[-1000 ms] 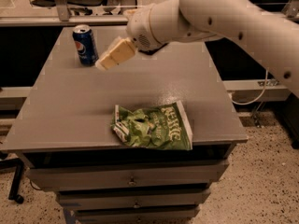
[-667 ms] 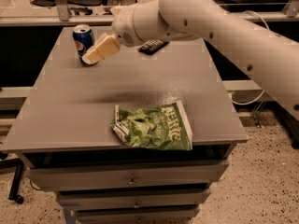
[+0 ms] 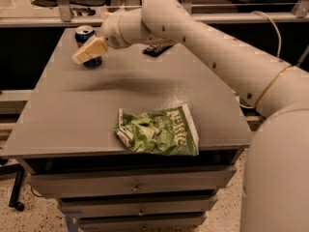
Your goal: Pick pepsi can
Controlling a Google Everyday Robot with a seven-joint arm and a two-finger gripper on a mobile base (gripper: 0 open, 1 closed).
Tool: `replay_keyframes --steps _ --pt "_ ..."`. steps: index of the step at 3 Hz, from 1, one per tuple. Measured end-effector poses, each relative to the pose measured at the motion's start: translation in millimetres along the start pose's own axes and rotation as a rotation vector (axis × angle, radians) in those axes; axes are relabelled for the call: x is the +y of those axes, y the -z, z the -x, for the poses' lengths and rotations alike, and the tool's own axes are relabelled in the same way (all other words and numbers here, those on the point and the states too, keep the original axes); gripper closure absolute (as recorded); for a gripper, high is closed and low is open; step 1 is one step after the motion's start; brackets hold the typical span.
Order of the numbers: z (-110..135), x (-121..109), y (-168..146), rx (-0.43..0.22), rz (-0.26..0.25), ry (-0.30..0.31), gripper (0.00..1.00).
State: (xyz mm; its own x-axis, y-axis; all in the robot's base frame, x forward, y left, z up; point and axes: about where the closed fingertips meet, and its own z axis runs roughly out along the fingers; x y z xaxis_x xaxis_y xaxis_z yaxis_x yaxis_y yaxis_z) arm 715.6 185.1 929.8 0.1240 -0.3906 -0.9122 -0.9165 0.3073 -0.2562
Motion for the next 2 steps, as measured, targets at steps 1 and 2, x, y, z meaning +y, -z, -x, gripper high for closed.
replay_keyframes --steps 1,2 --pt "-12.4 -7.1 -20.3 -0.009 0.002 -0.033 0.0" --pt "-24.9 -9.3 -33.6 -0.014 0.002 -0.066 0.0"
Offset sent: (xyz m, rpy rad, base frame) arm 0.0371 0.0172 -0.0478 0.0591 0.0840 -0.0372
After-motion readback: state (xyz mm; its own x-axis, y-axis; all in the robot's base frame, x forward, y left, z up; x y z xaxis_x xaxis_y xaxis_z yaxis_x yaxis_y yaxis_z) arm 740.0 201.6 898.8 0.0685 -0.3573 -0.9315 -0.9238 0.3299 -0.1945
